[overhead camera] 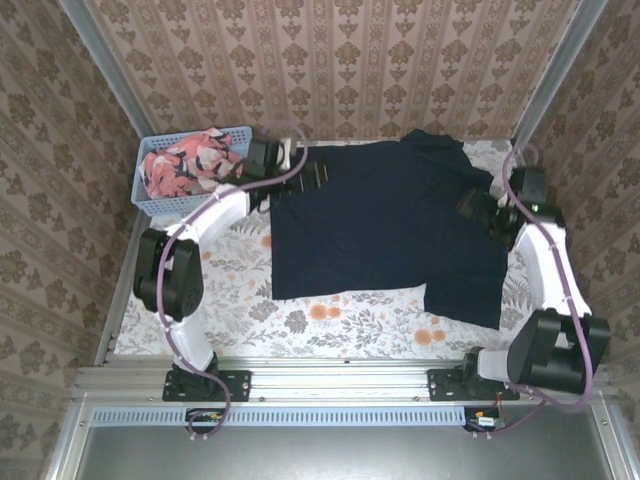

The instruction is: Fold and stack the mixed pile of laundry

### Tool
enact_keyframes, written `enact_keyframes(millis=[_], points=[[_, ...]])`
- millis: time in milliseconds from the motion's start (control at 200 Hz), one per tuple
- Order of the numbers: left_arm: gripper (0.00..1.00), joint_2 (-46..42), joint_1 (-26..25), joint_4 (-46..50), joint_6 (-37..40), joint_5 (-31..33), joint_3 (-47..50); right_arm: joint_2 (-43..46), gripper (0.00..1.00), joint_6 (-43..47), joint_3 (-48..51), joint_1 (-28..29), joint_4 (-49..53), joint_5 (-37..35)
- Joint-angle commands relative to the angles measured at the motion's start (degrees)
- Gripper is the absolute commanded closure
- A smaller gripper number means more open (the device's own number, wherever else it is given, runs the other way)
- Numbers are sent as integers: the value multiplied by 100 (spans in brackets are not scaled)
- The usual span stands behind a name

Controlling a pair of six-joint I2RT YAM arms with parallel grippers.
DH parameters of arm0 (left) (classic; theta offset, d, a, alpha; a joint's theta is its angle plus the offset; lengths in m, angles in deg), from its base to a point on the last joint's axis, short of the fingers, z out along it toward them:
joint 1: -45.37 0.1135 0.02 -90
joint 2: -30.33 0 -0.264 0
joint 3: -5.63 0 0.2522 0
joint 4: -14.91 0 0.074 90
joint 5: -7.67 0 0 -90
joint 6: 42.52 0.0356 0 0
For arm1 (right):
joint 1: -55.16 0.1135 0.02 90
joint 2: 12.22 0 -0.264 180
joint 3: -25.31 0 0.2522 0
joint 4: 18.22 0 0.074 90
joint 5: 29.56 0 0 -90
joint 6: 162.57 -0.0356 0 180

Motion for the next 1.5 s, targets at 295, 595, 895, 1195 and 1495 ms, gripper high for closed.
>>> enact_keyframes(millis=[295,595,895,1195,1495], points=[[0,-376,-240,-1429,-892,-43,2581,1215,13,-454,2025,-11,867,-680],[0,298,446,-1638,-891,-75,2716,1111,15,-903,2355,-97,664,-1193],[0,423,844,-1218,-509,13,2277,676,27,-905,2648,-185,373,-630],[0,379,775,-1311,-608,-87,2312,987,38,-1507,2861,494,846,-777],[0,292,750,-1484,-729,-187,2421,1339,42,-2294,2942,1029,1208,-996]])
